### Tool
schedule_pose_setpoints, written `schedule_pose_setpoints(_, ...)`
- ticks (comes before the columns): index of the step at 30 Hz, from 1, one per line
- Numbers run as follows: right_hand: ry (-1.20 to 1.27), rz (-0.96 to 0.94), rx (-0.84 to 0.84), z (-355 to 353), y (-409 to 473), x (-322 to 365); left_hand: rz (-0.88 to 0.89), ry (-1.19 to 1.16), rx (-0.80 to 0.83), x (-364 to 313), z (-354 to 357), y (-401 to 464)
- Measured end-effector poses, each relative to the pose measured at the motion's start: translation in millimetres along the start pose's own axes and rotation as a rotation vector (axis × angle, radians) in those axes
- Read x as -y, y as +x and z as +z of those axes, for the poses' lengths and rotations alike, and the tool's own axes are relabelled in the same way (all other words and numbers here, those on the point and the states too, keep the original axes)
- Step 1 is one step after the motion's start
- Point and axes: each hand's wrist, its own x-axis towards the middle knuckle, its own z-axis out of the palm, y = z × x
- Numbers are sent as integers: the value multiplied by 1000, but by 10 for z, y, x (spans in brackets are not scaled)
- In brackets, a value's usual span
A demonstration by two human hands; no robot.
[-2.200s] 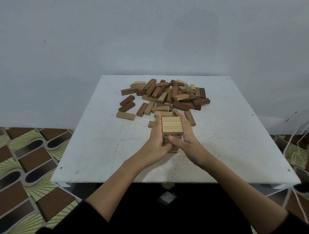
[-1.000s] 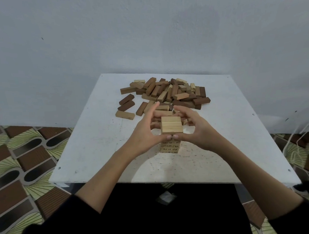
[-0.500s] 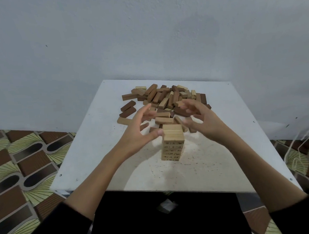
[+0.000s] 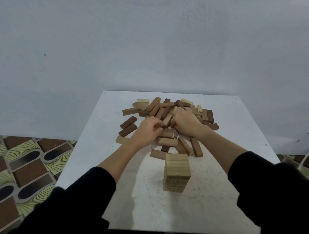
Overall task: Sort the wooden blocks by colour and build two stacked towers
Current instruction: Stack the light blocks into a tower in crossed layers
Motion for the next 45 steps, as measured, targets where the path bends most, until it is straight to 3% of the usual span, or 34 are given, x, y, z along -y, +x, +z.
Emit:
schedule_pose_setpoints(11, -203, -127, 39, 66, 182, -3, -11, -29, -55, 230, 61, 173)
schedule_pose_setpoints(20, -111, -125, 90, 63, 155, -7, -7, -44, -75, 283, 77, 165)
schedule_pose_setpoints(25, 247, -52, 173, 11, 123, -58, -1, -78, -106, 282, 41, 139)
schedule_pose_setpoints(30, 822, 71, 55, -168, 9, -88, -9, -77, -109, 225, 3, 177)
schedule_pose_setpoints(37, 1207, 312, -99, -199, 2, -351, -27, -95, -99, 177, -56, 329)
schedule_pose_setpoints(39, 1199, 414, -147, -186, 54, -526, -18, -104, -91, 194, -98, 396)
schedule_pose_setpoints(42, 952, 527, -243, -91, 140, -808, 0, -67, -80, 228, -134, 538)
schedule_pose_setpoints(45, 826, 589, -221, 37, 210, -1009, 25, 3, -69, 198, -89, 740)
